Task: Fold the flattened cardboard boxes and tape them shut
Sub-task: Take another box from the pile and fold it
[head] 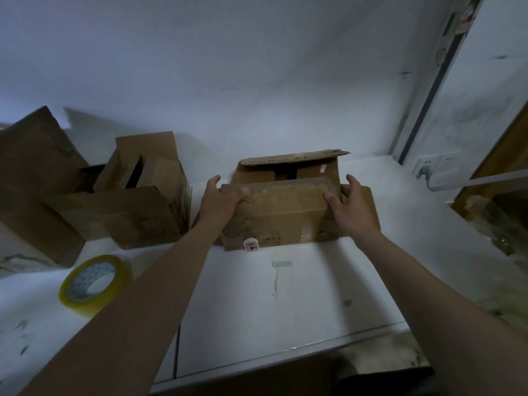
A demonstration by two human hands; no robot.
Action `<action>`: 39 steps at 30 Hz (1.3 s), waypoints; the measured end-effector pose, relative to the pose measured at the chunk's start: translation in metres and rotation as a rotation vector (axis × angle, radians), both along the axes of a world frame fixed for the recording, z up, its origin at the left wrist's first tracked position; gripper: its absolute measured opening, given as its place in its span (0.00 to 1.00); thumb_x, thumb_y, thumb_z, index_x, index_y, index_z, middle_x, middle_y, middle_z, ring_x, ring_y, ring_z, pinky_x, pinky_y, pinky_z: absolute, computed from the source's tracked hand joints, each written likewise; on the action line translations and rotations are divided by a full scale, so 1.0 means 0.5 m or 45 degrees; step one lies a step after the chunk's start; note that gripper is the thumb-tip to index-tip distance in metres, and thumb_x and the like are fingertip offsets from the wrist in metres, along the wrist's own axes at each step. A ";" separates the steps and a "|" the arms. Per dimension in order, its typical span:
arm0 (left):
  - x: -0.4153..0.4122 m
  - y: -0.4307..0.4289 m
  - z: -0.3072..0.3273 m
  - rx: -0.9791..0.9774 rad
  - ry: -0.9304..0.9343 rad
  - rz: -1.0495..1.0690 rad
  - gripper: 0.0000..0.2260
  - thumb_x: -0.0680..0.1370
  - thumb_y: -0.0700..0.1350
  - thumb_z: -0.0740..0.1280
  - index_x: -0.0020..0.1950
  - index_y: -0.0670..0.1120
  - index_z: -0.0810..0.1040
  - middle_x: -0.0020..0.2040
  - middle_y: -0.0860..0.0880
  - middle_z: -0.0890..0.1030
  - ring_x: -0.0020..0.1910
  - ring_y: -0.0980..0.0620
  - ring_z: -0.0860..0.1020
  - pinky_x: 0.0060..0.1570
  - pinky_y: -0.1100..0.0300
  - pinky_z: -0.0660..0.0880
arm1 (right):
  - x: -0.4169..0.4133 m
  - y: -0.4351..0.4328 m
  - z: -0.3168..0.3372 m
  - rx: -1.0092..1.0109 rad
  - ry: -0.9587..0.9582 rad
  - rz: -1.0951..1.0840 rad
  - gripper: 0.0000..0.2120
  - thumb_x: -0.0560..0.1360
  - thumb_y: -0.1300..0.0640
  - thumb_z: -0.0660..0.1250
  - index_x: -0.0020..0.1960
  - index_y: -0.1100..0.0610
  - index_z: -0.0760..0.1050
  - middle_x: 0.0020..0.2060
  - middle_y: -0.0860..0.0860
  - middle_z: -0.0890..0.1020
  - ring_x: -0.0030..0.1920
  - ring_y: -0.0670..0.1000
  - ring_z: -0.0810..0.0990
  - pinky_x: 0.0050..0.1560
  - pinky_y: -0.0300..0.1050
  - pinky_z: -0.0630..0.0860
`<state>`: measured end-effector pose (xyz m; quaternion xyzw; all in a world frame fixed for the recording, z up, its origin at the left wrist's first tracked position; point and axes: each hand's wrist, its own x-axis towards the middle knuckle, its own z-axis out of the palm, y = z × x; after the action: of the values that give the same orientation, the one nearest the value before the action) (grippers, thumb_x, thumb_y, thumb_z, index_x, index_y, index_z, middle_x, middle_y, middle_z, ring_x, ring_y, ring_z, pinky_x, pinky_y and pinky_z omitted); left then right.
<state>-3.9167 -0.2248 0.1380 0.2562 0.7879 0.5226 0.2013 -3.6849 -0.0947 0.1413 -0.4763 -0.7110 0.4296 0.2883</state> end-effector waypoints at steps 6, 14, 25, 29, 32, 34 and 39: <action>-0.009 0.000 -0.003 -0.023 -0.111 0.014 0.38 0.74 0.57 0.74 0.78 0.49 0.61 0.72 0.44 0.72 0.62 0.46 0.75 0.57 0.54 0.74 | 0.001 0.001 -0.002 0.005 0.008 -0.004 0.32 0.83 0.53 0.64 0.81 0.53 0.53 0.74 0.52 0.70 0.71 0.54 0.71 0.57 0.41 0.67; 0.028 -0.049 -0.011 -0.009 -0.191 0.021 0.41 0.72 0.56 0.77 0.79 0.47 0.60 0.71 0.45 0.73 0.60 0.48 0.75 0.63 0.51 0.74 | 0.029 -0.046 -0.001 0.024 -0.015 -0.006 0.31 0.83 0.57 0.61 0.81 0.52 0.51 0.73 0.51 0.70 0.67 0.54 0.74 0.64 0.51 0.75; 0.137 -0.156 -0.019 -0.075 -0.068 0.085 0.38 0.72 0.64 0.71 0.77 0.51 0.63 0.71 0.49 0.72 0.66 0.46 0.73 0.65 0.47 0.72 | 0.110 -0.129 0.007 0.012 0.032 0.028 0.32 0.82 0.60 0.62 0.81 0.51 0.52 0.75 0.51 0.68 0.72 0.54 0.70 0.67 0.51 0.71; 0.146 -0.176 0.003 -0.003 -0.117 0.100 0.34 0.75 0.58 0.72 0.77 0.49 0.64 0.71 0.49 0.72 0.67 0.46 0.72 0.65 0.51 0.70 | 0.122 -0.149 0.015 0.067 0.008 0.026 0.30 0.82 0.57 0.63 0.80 0.49 0.55 0.74 0.49 0.68 0.68 0.52 0.73 0.64 0.54 0.74; 0.154 -0.181 0.034 0.034 -0.011 0.109 0.30 0.75 0.57 0.72 0.74 0.49 0.68 0.62 0.52 0.75 0.62 0.48 0.75 0.64 0.49 0.73 | 0.126 -0.153 0.019 0.074 0.024 0.001 0.29 0.82 0.55 0.61 0.79 0.46 0.55 0.74 0.47 0.69 0.68 0.53 0.73 0.65 0.55 0.73; 0.159 -0.180 0.052 0.063 0.061 0.110 0.29 0.75 0.55 0.72 0.73 0.49 0.69 0.62 0.51 0.76 0.62 0.48 0.76 0.62 0.50 0.74 | 0.125 -0.153 0.021 0.028 0.036 0.011 0.28 0.83 0.55 0.58 0.79 0.45 0.54 0.73 0.48 0.70 0.67 0.55 0.74 0.65 0.56 0.73; 0.154 -0.176 0.051 0.040 0.072 0.108 0.32 0.75 0.58 0.72 0.75 0.50 0.66 0.68 0.48 0.73 0.64 0.47 0.74 0.65 0.46 0.73 | 0.119 -0.152 0.026 0.070 -0.021 0.027 0.28 0.83 0.53 0.57 0.79 0.45 0.52 0.72 0.49 0.72 0.62 0.56 0.76 0.64 0.58 0.74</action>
<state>-3.8397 -0.3128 0.1634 0.2403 0.7950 0.5357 0.1526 -3.6256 -0.1709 0.1545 -0.4641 -0.7298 0.4091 0.2909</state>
